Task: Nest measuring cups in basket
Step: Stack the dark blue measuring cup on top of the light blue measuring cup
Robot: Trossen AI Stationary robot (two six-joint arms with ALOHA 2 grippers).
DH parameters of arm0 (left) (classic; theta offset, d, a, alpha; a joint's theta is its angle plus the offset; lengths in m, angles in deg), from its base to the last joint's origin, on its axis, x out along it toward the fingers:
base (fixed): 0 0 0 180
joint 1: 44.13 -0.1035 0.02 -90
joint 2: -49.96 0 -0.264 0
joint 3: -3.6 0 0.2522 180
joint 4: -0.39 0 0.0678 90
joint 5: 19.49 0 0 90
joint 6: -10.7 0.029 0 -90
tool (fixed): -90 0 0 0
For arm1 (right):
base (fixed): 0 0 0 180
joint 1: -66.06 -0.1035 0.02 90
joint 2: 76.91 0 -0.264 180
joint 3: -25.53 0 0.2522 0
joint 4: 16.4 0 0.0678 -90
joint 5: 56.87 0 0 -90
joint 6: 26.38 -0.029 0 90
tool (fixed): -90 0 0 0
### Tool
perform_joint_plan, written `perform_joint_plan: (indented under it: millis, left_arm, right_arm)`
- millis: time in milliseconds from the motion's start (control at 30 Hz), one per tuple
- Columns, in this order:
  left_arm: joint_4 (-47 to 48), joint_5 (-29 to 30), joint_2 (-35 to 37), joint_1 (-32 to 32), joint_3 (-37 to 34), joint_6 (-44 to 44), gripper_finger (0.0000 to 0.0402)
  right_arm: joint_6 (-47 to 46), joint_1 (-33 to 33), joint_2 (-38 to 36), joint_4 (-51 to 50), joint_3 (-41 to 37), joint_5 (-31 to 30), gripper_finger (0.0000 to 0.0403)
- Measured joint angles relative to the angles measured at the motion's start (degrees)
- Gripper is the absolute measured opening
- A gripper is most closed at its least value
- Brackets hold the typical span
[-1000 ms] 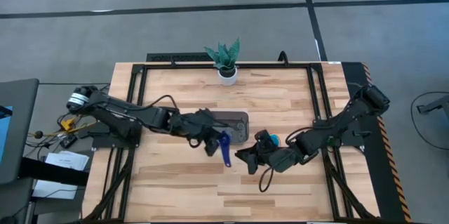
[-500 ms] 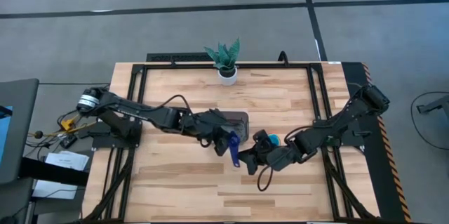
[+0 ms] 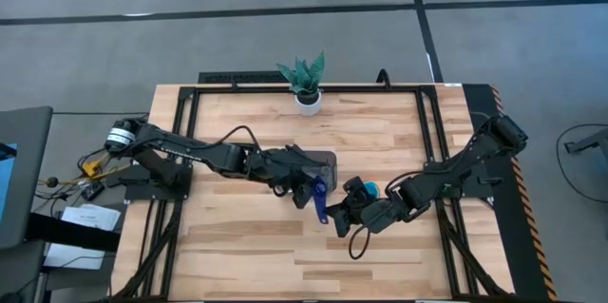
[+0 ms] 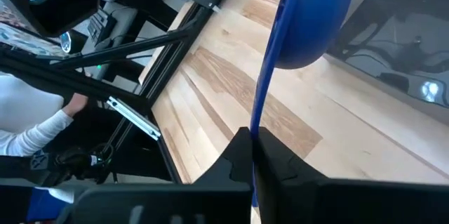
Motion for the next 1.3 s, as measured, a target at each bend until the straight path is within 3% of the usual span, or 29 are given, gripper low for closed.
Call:
perform_joint_plan:
  millis: [367,633,733,833,1000,1133,1300]
  left_arm:
    - [-0.14,-0.11,0.00,0.00,0.00,0.15,0.0000]
    - [-0.80,-0.09,0.00,0.00,0.00,-0.56,0.0000]
    - [-0.83,-0.09,0.00,0.00,0.00,-0.57,0.0000]
    - [-0.76,-0.17,0.00,0.00,0.00,-0.57,0.0000]
    - [-0.50,-0.14,0.00,-0.02,0.00,-0.57,0.0000]
    - [-0.68,-0.20,0.00,0.00,0.00,-0.07,0.0014]
    - [-0.33,1.97,0.02,0.00,0.02,0.85,0.0063]
  right_arm:
    - [-0.52,0.13,0.00,-0.12,0.00,0.70,0.0008]
    - [-1.50,0.75,0.00,-0.43,0.00,0.74,0.0102]
    - [-1.54,0.91,0.02,-0.43,0.00,0.73,0.0116]
    - [-2.10,0.90,0.02,-0.36,0.00,0.72,0.0096]
    - [-3.00,0.16,0.02,-0.01,0.00,0.34,0.0017]
    - [-7.80,-1.38,0.02,-1.20,0.00,-2.51,0.0017]
    - [-16.98,-5.35,0.02,-5.79,-0.77,-9.40,0.0008]
